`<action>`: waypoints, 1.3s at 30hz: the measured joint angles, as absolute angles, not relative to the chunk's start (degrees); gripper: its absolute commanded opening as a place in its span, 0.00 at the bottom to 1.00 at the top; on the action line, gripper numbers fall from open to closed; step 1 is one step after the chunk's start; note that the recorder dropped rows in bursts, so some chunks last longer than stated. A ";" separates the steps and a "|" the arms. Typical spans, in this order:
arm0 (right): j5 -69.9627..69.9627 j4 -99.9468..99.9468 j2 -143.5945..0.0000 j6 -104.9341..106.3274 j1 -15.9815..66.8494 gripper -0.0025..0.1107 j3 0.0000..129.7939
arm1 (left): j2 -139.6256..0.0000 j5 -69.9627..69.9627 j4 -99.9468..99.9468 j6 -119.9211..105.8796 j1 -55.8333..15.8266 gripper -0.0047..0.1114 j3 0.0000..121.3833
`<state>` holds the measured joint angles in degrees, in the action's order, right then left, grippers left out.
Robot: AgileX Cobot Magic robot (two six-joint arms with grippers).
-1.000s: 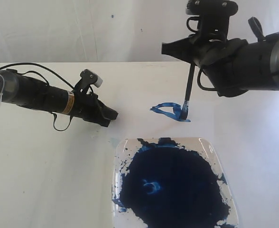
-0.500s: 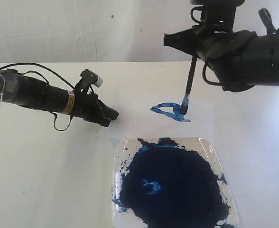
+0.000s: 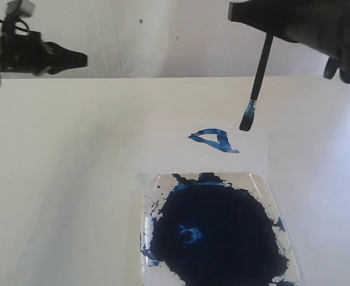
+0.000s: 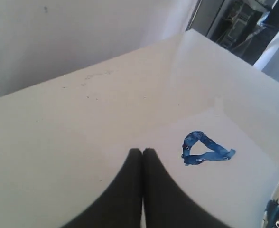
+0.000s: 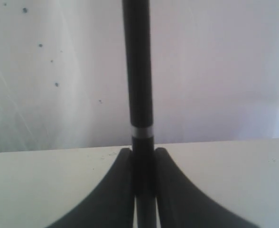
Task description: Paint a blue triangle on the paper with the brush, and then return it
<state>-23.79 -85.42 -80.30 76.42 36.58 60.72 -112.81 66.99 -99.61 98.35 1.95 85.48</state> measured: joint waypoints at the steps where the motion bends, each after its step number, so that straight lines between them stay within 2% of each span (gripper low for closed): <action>1: -22.60 -85.70 -79.20 76.42 36.58 0.02 60.01 | -112.01 68.02 -99.61 99.05 3.94 0.04 84.85; 5: -17.31 -87.14 -74.18 76.51 36.58 0.02 57.54 | -106.89 68.62 -99.73 99.94 12.42 0.04 79.41; 10: -12.64 -87.39 -69.26 76.53 36.58 0.02 55.89 | -95.11 58.82 -100.08 96.40 15.75 0.04 71.22; 15: -12.36 -87.39 -67.12 76.63 36.58 0.02 54.87 | -84.65 48.51 -100.08 93.47 11.99 0.04 65.26; 21: -11.41 -87.66 -66.95 76.53 36.58 0.02 54.72 | -73.73 34.84 -100.08 87.31 3.71 0.04 57.96; 28: 0.00 -88.20 -66.95 76.00 36.58 0.02 54.72 | -60.72 21.70 -99.98 84.30 -5.14 0.04 48.66; 34: 5.52 -88.20 -66.95 72.74 35.25 0.02 54.72 | -50.86 19.75 -99.87 85.06 -6.10 0.04 42.54; 39: 13.49 -88.20 -67.91 70.35 27.28 0.02 54.72 | -45.78 25.76 -99.67 88.09 -6.10 0.04 38.74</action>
